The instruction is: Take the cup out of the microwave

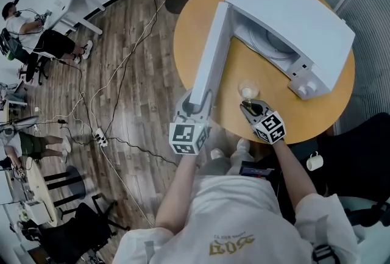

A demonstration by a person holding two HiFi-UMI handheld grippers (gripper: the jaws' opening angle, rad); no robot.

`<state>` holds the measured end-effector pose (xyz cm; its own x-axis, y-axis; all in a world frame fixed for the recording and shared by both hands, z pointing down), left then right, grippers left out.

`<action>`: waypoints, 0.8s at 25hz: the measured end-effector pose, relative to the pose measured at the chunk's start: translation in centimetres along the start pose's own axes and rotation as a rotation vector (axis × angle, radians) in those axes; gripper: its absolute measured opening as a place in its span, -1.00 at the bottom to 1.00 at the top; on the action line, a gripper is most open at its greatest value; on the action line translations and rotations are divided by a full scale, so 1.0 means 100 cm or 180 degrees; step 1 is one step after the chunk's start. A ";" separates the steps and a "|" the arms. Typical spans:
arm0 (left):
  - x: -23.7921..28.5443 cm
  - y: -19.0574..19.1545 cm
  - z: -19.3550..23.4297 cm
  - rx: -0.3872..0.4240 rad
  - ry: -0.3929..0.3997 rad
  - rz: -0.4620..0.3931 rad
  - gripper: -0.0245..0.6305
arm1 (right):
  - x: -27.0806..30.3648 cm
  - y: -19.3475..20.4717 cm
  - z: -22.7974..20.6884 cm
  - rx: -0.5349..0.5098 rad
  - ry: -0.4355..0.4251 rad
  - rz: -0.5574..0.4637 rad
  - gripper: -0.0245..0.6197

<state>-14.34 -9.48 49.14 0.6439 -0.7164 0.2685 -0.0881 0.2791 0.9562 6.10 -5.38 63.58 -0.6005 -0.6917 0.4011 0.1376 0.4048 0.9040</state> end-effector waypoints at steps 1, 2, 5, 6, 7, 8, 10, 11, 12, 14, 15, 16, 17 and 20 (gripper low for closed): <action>0.000 0.001 0.000 0.0003 0.0008 0.0010 -0.38 | 0.000 0.001 0.001 -0.0022 0.0011 0.0013 -0.80; 0.000 0.001 0.001 0.0005 0.0014 0.0020 -0.38 | 0.000 0.001 0.002 -0.0050 0.0022 0.0025 -0.80; -0.001 0.001 0.002 0.0013 0.0036 0.0028 -0.38 | -0.001 0.003 0.006 -0.0147 0.0062 0.0058 -0.78; -0.001 0.000 0.003 0.0018 0.0044 0.0027 -0.38 | -0.001 0.003 0.006 -0.0166 0.0070 0.0064 -0.76; -0.001 0.000 0.004 0.0022 0.0050 0.0026 -0.38 | 0.000 0.003 0.007 -0.0179 0.0076 0.0064 -0.75; -0.001 -0.001 0.005 0.0026 0.0054 0.0024 -0.38 | 0.000 0.003 0.007 -0.0191 0.0082 0.0063 -0.74; -0.002 -0.001 0.006 0.0033 0.0060 0.0018 -0.38 | 0.000 0.003 0.009 -0.0229 0.0098 0.0075 -0.74; -0.002 0.000 0.006 0.0036 0.0063 0.0016 -0.38 | 0.000 0.003 0.010 -0.0255 0.0108 0.0086 -0.72; -0.002 0.000 0.006 0.0037 0.0065 0.0015 -0.38 | 0.000 0.003 0.010 -0.0281 0.0121 0.0097 -0.71; -0.001 0.000 0.007 0.0041 0.0070 0.0015 -0.38 | -0.001 0.003 0.011 -0.0315 0.0169 0.0115 -0.69; -0.001 0.000 0.007 0.0041 0.0073 0.0016 -0.38 | -0.002 0.004 0.011 -0.0318 0.0198 0.0119 -0.70; -0.002 0.000 0.007 0.0040 0.0077 0.0018 -0.38 | -0.003 0.006 0.010 -0.0306 0.0219 0.0124 -0.70; -0.002 0.001 0.007 0.0039 0.0079 0.0020 -0.38 | -0.004 0.008 0.009 -0.0277 0.0232 0.0130 -0.70; -0.001 0.001 0.007 0.0045 0.0082 0.0027 -0.38 | -0.008 0.012 0.002 -0.0112 0.0289 0.0115 -0.69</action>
<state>-14.96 -9.86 49.31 0.6624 -0.6973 0.2737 -0.1044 0.2759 0.9555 6.58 -4.26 64.36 -0.5210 -0.7290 0.4440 0.1866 0.4103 0.8926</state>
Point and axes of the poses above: the fingertips, and each gripper's own axes: x forward along the fingers, z to its left, y out of its underside, the point moved 8 cm from there along -x, backward along the fingers, and after that the axes turned 6 degrees about y, right-handed, at the moved point
